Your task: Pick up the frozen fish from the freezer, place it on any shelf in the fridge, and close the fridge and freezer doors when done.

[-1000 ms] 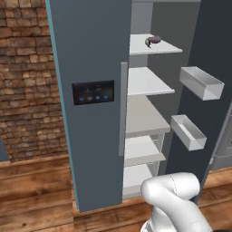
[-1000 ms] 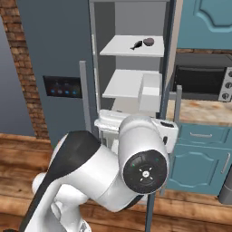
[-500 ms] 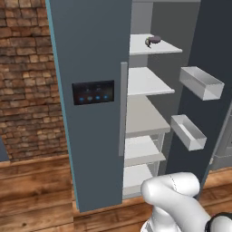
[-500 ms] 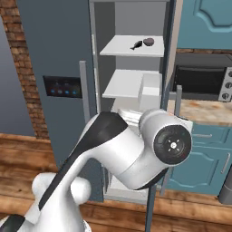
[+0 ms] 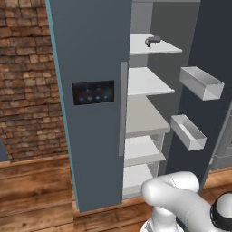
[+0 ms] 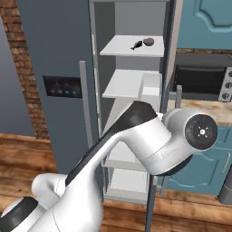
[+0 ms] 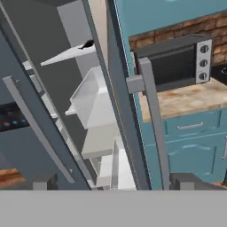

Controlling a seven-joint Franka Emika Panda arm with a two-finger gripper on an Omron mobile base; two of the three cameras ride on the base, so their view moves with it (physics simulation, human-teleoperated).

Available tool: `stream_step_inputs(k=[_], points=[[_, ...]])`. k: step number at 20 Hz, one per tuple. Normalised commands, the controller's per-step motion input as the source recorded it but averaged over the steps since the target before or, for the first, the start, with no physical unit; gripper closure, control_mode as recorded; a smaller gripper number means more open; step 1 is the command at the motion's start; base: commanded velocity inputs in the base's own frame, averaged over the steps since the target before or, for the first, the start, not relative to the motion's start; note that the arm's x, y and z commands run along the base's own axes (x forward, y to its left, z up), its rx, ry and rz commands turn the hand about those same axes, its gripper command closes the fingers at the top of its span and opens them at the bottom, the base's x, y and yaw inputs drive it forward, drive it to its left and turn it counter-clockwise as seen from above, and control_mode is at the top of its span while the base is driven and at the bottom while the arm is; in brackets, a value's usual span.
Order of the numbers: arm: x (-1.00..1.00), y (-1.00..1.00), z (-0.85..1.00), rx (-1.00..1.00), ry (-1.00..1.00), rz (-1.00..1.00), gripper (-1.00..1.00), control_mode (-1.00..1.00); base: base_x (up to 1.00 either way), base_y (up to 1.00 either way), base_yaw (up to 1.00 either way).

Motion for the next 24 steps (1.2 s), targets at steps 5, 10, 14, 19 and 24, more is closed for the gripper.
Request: stream_step_inputs(k=[5,10,14,19,24], points=[[0.13,-0.40,-0.12,0.14,0.08,0.01,-1.00,-1.00,0.00,0.00,0.00],[0.04,-0.16,-0.28,0.19,0.07,0.00,-1.00,-1.00,0.00,0.00,0.00],[0.06,-0.04,-0.41,0.22,0.02,0.00,-1.00,-1.00,0.00,0.00,0.00],[0.27,0.00,-0.56,0.13,0.00,0.00,-1.00,-1.00,0.00,0.00,0.00],[0.52,0.00,-0.26,0.06,0.00,0.00,-1.00,-1.00,0.00,0.00,0.00]])
